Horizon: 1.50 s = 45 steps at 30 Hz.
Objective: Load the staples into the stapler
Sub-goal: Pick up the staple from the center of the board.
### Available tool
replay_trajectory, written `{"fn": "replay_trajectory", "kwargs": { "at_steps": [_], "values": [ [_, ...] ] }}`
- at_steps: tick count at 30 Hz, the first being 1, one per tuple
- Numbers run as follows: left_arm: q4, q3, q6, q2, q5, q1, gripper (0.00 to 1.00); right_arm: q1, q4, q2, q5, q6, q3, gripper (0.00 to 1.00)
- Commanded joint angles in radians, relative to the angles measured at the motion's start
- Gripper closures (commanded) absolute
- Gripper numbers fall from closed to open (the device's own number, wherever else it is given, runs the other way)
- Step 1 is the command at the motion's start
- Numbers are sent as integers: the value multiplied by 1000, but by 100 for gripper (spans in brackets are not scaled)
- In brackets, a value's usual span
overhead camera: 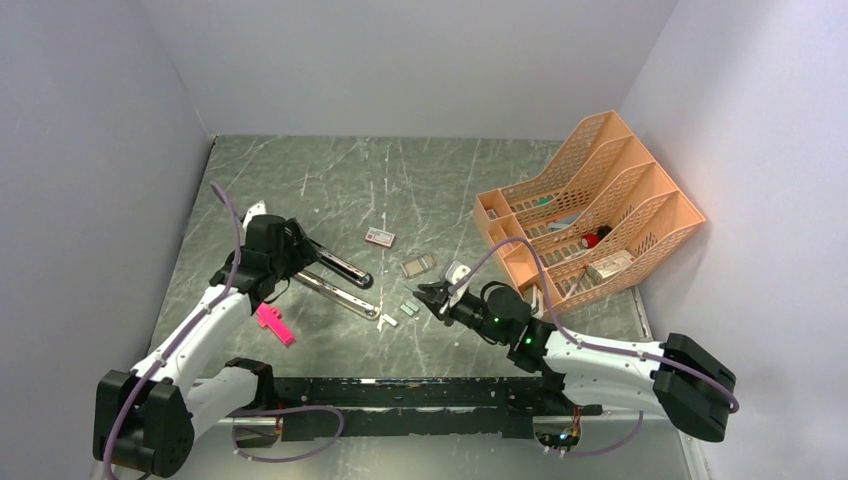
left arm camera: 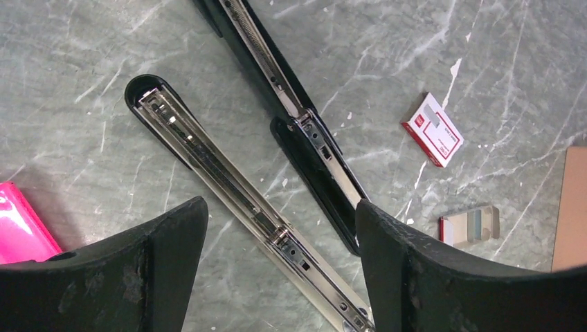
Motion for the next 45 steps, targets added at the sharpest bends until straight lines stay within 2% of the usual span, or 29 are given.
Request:
{"fn": "replay_trajectory", "kwargs": {
  "at_steps": [1,9,13,16,19,26,31,36,39,42,45],
  "values": [
    [46,-33,-34,-16,-43,8,18,2,-40,12,110,28,14,100],
    [20,8,13,-53,-10,9,15,-1,21,40,260,10,30,100],
    [-25,69,56,-49,-4,10,14,-6,-75,19,267,1,76,100],
    [-69,113,79,-43,-14,12,14,-12,-176,8,226,14,126,100],
    [-98,150,103,-45,-22,14,15,-35,-181,2,163,62,128,100],
    [-143,228,174,-35,-20,23,14,-131,-306,85,-68,159,243,100],
    [-190,285,262,-6,5,27,14,-159,-415,157,-56,228,355,100],
    [-213,301,337,11,25,34,14,-175,-400,248,-135,215,433,100],
    [-215,296,395,32,88,92,13,-175,-338,304,-152,182,453,100],
    [-207,290,398,63,215,194,13,-172,-385,393,-161,139,536,100],
    [-203,279,402,96,234,223,14,-136,-419,472,-145,91,614,100]
  ]
}}
